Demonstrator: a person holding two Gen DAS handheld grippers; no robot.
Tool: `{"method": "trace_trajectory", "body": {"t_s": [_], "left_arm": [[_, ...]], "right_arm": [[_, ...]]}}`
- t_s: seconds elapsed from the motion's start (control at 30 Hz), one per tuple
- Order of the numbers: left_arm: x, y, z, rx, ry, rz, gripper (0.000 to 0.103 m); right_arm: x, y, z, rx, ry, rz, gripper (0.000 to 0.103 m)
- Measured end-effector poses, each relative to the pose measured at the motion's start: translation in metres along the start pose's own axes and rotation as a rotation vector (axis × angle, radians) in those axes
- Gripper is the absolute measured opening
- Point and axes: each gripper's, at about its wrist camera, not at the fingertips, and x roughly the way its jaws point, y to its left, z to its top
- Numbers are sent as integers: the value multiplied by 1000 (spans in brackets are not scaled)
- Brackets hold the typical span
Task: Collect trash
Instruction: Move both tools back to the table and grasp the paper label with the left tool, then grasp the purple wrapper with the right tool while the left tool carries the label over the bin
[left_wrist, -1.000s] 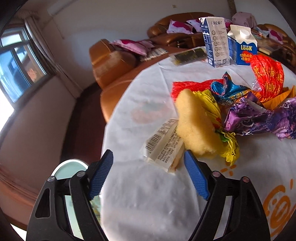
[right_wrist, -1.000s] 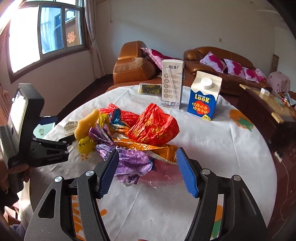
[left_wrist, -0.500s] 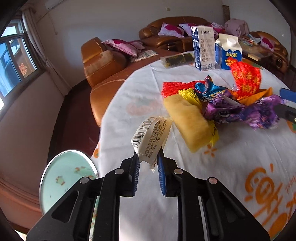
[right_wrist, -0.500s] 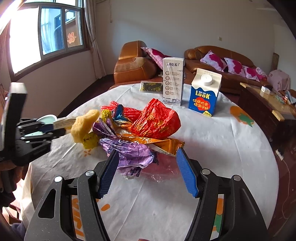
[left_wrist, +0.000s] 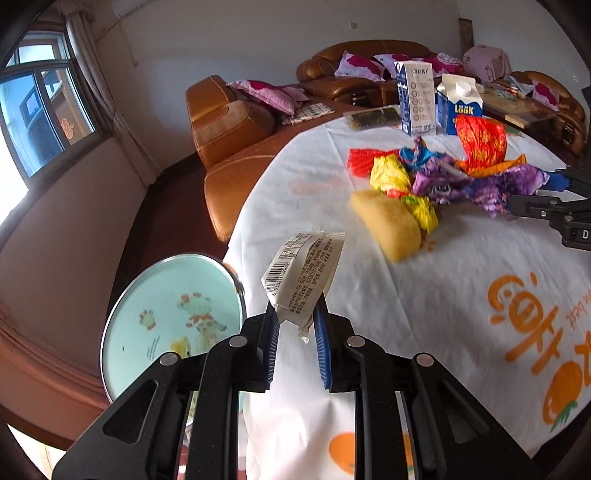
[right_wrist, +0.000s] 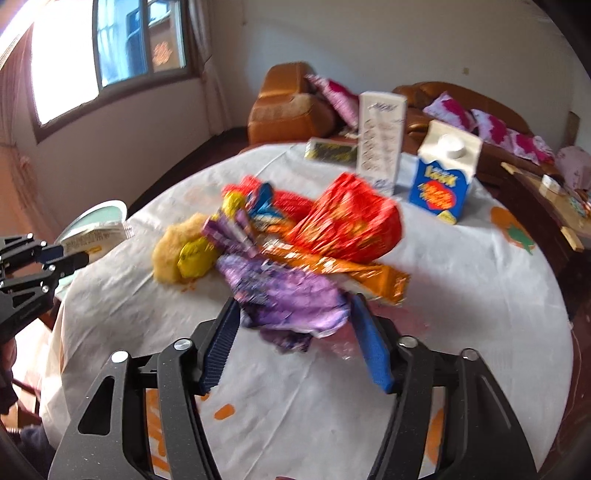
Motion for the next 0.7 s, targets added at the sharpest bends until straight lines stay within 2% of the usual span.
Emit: {"method": "trace_trajectory", "body": {"t_s": [0.03, 0.07, 0.2, 0.47, 0.7], "left_arm": [[0, 2, -1, -2, 3, 2, 18], [-2, 4, -1, -2, 2, 6, 18], [-11, 11, -1, -8, -19, 20, 18], [-36, 28, -7, -13, -51, 84, 18], [-40, 66, -21, -69, -30, 169, 18]], "right_arm": [[0, 3, 0, -13, 6, 0, 46], [0, 5, -1, -21, 9, 2, 29], [-5, 13, -2, -38, 15, 27, 11], [-41, 23, 10, -23, -110, 23, 9], [-36, 51, 36, -52, -148, 34, 9]]}}
